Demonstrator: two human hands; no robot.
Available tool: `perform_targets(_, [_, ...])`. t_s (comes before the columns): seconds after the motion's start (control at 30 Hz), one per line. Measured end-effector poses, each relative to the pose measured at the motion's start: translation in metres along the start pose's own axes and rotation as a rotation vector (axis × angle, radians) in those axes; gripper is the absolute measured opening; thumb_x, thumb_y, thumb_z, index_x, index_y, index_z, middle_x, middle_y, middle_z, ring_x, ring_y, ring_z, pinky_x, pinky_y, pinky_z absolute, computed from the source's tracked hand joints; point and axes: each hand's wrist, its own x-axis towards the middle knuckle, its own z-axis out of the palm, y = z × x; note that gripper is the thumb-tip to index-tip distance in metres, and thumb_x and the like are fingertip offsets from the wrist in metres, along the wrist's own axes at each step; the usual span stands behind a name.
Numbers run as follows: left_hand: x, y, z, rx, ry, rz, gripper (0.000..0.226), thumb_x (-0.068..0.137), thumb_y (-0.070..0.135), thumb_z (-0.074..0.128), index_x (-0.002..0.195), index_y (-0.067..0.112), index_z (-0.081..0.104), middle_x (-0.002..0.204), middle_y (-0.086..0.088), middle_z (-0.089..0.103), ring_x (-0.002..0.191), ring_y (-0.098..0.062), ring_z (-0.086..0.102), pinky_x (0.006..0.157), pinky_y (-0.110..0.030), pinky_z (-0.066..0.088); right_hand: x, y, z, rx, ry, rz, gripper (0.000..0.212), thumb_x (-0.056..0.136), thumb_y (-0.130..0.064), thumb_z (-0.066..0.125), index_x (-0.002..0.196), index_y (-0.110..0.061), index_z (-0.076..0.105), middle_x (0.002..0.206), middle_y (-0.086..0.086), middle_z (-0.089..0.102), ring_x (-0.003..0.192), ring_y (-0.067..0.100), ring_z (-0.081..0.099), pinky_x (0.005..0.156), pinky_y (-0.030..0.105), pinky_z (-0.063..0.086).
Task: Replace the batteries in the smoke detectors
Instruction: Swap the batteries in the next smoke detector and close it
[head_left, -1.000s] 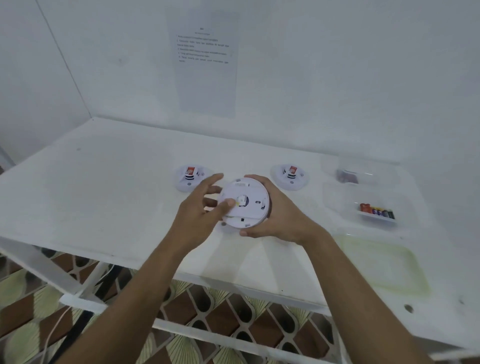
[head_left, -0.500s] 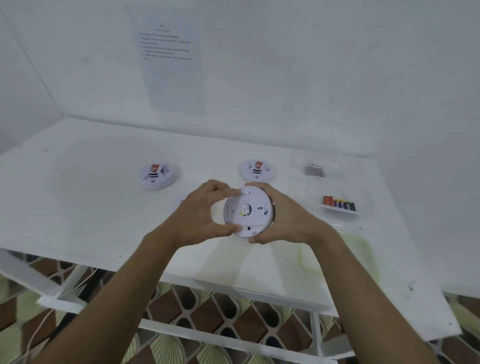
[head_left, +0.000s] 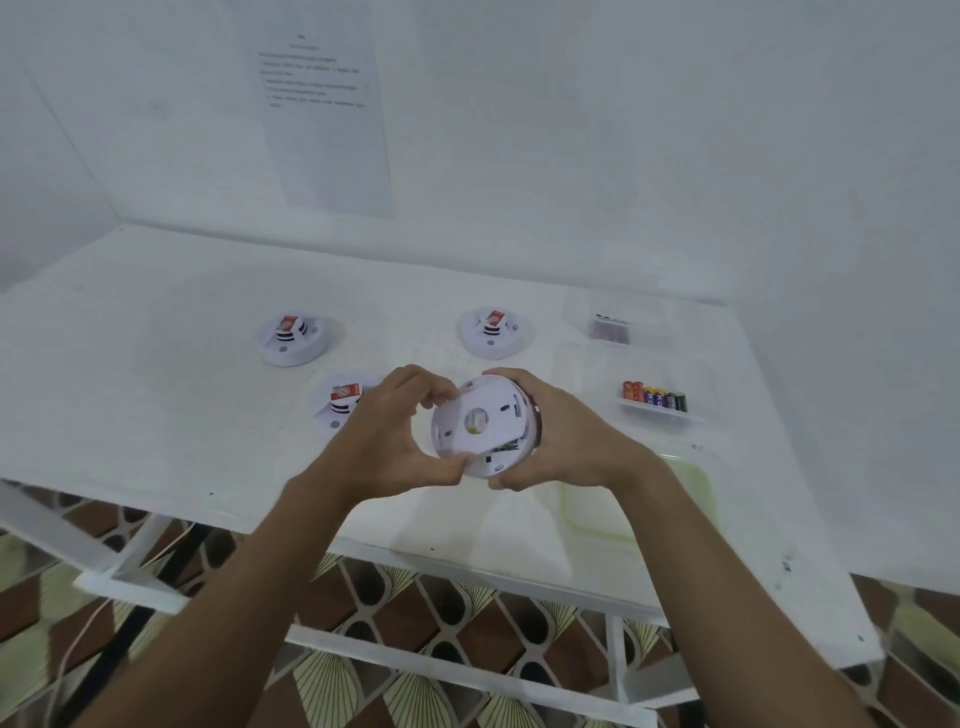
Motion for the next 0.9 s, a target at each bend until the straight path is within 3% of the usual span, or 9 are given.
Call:
perform_targets(0.2, [-0.016,-0.022,-0.015,0.039,0.077,-0.093,0.059,0.06,0.054,0.072,0.105,0.016,0.063,0.096,0.009,0.061,0.084,-0.006,0.055,0.071,-0.007,0.039,0.005,0.004,0.008,0.03,0.122,0.025,0.092,0.062,-0.006,0.09,0.136,-0.037,0.044,0.112,-0.018,0.065,0.1,0.004,0.065,0.072,0.025,0.06])
perform_targets(0.3, [-0.029,-0.044,-0.022,0.112,-0.039,-0.181,0.065,0.057,0.06,0.068,0.105,0.016,0.064,0.098,0.007,0.06,0.083,-0.009,0.054,0.072,-0.008,0.038,0.008,0.006,0.015,0.057,0.216,0.033,0.092,0.063,-0.009,0.09,0.137,-0.035,0.043,0.117,-0.02,0.062,0.104,-0.001,0.062,0.07,0.024,0.06])
perform_targets(0.47, [-0.044,-0.071,-0.017,0.169,-0.281,-0.324,0.077,0.052,0.062,0.065,0.115,0.018,0.061,0.105,0.008,0.053,0.091,-0.01,0.048,0.072,-0.013,0.037,0.016,0.009,0.027,0.085,0.319,0.056,0.093,0.064,-0.012,0.091,0.138,-0.036,0.041,0.12,-0.02,0.062,0.105,-0.005,0.061,0.082,0.024,0.058])
perform_targets(0.7, [-0.047,-0.078,-0.013,0.129,-0.363,-0.357,0.066,0.073,0.045,0.08,0.129,0.018,0.059,0.116,0.009,0.051,0.099,-0.009,0.05,0.084,-0.021,0.04,0.025,0.004,0.041,0.106,0.295,0.062,0.095,0.063,-0.018,0.094,0.14,-0.035,0.041,0.123,-0.02,0.063,0.109,-0.004,0.061,0.088,0.02,0.054])
perform_targets(0.77, [-0.043,-0.072,-0.017,0.093,-0.34,-0.354,0.059,0.082,0.045,0.072,0.133,0.021,0.055,0.116,0.009,0.053,0.094,-0.006,0.052,0.082,-0.021,0.044,0.026,0.001,0.044,0.119,0.284,0.058,0.093,0.063,-0.017,0.094,0.138,-0.035,0.043,0.123,-0.021,0.063,0.11,-0.004,0.061,0.087,0.019,0.054])
perform_targets(0.9, [-0.03,-0.044,-0.02,-0.119,-0.208,-0.41,0.034,0.103,0.038,0.039,0.134,0.031,0.051,0.109,0.013,0.061,0.087,0.001,0.058,0.075,-0.014,0.044,0.025,-0.004,0.051,0.134,0.268,0.045,0.093,0.062,-0.017,0.095,0.138,-0.034,0.043,0.124,-0.021,0.062,0.111,-0.003,0.061,0.09,0.023,0.056])
